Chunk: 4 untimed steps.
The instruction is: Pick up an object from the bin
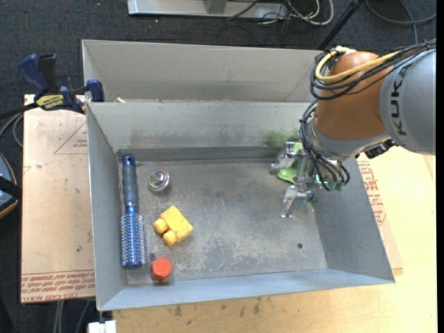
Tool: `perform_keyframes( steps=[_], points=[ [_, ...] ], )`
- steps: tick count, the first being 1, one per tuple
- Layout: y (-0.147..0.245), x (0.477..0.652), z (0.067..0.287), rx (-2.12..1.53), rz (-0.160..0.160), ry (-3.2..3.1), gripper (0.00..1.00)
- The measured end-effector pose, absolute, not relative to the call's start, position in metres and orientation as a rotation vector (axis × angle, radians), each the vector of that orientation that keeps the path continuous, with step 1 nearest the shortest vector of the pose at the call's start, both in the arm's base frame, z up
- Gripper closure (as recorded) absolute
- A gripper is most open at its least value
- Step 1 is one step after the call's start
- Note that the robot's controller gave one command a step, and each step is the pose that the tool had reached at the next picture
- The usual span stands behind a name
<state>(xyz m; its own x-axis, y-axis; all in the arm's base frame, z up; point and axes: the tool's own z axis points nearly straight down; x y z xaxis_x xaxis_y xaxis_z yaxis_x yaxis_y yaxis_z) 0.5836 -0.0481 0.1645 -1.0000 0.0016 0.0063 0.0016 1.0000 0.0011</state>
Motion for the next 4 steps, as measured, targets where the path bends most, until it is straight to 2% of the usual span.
perform_keyframes(
  steps=[1,2,3,4],
  points=[
    [0.003,0.566,0.126,0.084,-0.006,-3.136,0.00],
    [-0.118,0.566,0.081,0.202,0.004,-3.133,0.00],
    [-0.139,0.621,0.082,0.253,-0.010,-3.094,0.00],
    [-0.143,0.631,0.081,0.106,-0.031,-3.076,0.00]
  ],
)
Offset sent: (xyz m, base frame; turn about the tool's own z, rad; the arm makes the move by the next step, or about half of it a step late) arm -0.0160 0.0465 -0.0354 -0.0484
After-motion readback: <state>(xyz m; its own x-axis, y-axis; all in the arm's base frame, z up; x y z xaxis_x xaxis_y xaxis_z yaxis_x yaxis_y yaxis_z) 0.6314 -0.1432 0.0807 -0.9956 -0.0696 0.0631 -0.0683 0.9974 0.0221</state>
